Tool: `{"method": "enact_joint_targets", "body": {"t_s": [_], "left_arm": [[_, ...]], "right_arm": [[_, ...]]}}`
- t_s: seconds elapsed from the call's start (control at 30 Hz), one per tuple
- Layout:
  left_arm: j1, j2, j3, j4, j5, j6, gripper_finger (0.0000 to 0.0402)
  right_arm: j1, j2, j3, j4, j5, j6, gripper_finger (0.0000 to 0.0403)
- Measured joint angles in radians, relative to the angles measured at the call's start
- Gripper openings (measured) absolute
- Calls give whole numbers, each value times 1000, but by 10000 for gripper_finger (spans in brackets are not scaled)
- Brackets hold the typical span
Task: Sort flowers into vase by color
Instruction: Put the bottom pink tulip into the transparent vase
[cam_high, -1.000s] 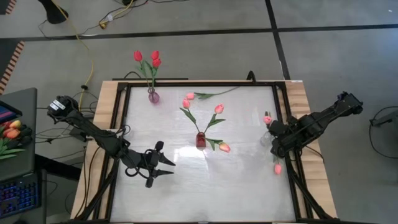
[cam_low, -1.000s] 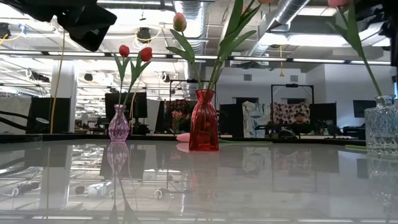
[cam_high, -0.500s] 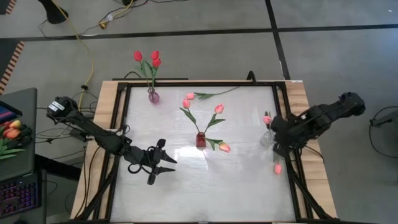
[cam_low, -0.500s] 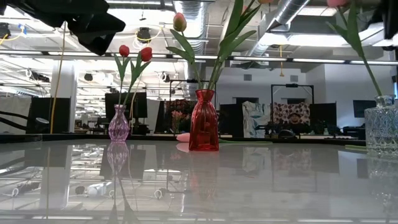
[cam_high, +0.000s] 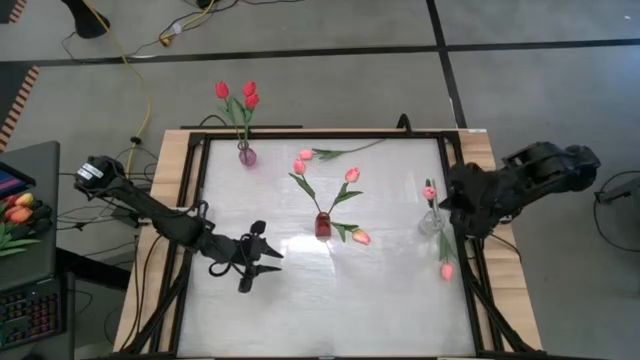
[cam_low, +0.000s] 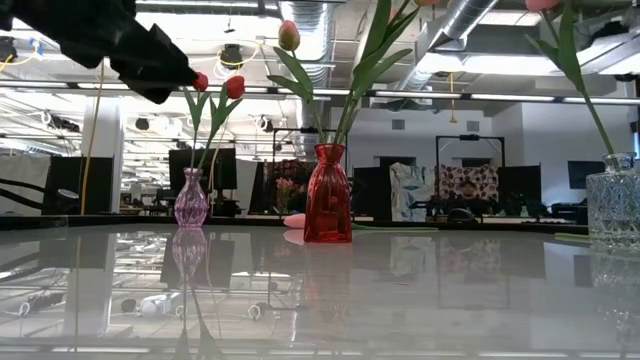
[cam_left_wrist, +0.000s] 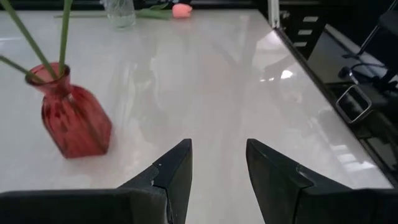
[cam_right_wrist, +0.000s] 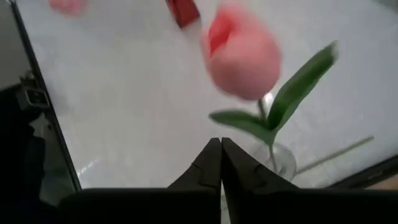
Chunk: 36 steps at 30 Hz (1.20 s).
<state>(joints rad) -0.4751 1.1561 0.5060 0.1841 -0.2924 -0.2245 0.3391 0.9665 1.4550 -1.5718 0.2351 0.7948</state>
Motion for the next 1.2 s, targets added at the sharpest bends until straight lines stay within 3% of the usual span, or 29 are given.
{"method": "enact_joint_targets", "body": {"t_s": [0.2, 0.37, 0.43, 0.63, 0.83, 0.93, 1.03, 1.2], "left_arm": [[6, 0, 0, -23, 8, -1, 139], [6, 0, 0, -22, 21, -15, 139], [6, 0, 0, -23, 21, -21, 139], [6, 0, 0, -6, 9, -15, 139], [6, 0, 0, 24, -24, -12, 139], [6, 0, 0, 21, -25, -52, 139], [3, 0, 1, 10, -22, -91, 139], [4, 0, 1, 15, -19, -83, 139]], "right_arm": [[-56, -5, 111, 1, 94, -69, 20], [-167, -31, 158, 0, 338, -9, 29], [-254, -35, 160, -1, 375, 5, 29], [-622, 6, 160, 2, 278, -66, 27], [-1082, 147, 159, 63, 21, -373, 35], [-1256, 233, 158, 92, -50, -485, 33], [-1284, 281, 168, 67, -30, -471, 29], [-1185, 272, 139, 47, 13, -439, 29]]}}
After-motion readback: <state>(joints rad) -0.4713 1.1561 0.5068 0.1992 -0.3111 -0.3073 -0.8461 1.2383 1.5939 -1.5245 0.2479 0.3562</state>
